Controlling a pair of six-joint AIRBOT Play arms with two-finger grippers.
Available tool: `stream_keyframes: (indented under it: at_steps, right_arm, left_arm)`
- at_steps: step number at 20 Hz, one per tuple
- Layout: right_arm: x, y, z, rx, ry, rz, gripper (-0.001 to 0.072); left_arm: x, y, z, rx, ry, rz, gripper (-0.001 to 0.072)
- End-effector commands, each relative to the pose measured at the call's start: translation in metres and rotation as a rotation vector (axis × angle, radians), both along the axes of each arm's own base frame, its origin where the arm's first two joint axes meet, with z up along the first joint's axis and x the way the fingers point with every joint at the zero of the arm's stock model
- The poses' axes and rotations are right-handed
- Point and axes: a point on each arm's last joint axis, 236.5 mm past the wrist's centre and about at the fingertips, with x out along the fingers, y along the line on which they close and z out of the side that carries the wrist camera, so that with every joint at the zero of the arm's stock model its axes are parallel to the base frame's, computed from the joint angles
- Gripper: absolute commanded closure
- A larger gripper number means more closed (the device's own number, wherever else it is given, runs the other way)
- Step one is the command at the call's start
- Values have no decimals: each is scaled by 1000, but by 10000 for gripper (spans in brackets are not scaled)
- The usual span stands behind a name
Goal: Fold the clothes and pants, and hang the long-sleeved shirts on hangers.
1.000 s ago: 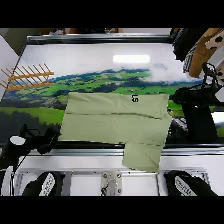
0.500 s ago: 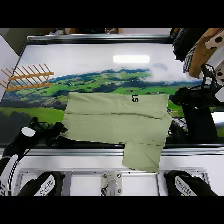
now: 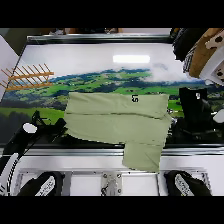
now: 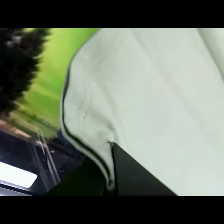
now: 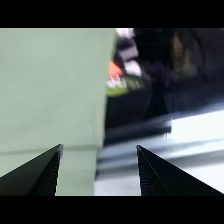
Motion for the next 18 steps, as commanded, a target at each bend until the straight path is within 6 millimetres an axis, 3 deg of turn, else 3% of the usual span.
stream_keyframes:
  at_steps: [1,7,18]
  right_arm:
    - [-56,27,-46,125,138,-42,204]
    - [-68,70,-68,191,150,22,205]
    - [-71,100,-84,173,196,128,205]
  left_arm:
    - [3,-1,15,17,-56,-32,695]
    - [2,-2,17,15,-58,-35,694]
    - [1,-3,17,12,-54,-38,695]
